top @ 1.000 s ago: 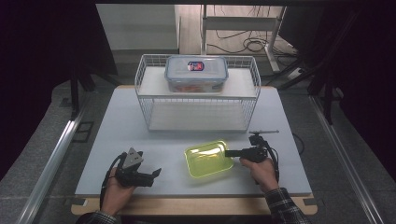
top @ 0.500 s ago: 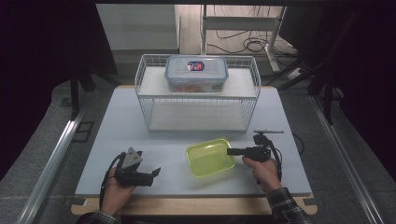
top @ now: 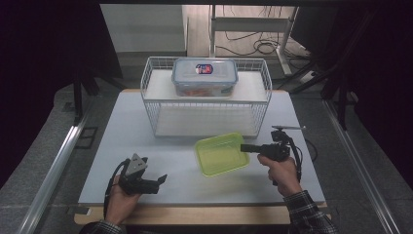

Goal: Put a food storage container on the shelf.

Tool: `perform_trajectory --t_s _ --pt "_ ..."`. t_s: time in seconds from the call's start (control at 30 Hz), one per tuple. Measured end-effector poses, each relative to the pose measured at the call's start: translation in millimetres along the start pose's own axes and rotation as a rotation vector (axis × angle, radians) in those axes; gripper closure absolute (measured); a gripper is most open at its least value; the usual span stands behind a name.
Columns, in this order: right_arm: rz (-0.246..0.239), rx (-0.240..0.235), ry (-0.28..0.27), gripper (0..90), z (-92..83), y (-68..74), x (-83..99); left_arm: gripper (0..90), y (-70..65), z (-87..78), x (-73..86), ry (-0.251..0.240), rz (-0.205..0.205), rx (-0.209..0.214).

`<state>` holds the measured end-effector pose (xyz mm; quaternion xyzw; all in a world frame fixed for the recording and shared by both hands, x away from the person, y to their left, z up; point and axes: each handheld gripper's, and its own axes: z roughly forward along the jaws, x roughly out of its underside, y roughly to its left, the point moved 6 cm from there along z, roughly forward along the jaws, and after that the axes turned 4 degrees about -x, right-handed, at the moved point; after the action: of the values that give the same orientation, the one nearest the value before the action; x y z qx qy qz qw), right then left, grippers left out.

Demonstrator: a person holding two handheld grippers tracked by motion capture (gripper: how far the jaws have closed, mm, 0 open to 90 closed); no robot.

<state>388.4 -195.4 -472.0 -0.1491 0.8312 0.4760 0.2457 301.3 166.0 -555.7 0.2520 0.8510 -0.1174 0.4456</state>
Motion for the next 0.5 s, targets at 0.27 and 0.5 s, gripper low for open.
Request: perform_trajectory --t_s 0.27,0.5 --pt "-0.03 -0.005 -0.016 80.7 -9.9 16.9 -16.1 5.3 0.5 0.8 0.3 0.0 -0.008 -0.003" --pt "-0.049 -0.026 -0.03 80.7 -17.2 34.9 -31.7 5.2 0.6 1.0 0.4 -0.001 -0.013 0.0"
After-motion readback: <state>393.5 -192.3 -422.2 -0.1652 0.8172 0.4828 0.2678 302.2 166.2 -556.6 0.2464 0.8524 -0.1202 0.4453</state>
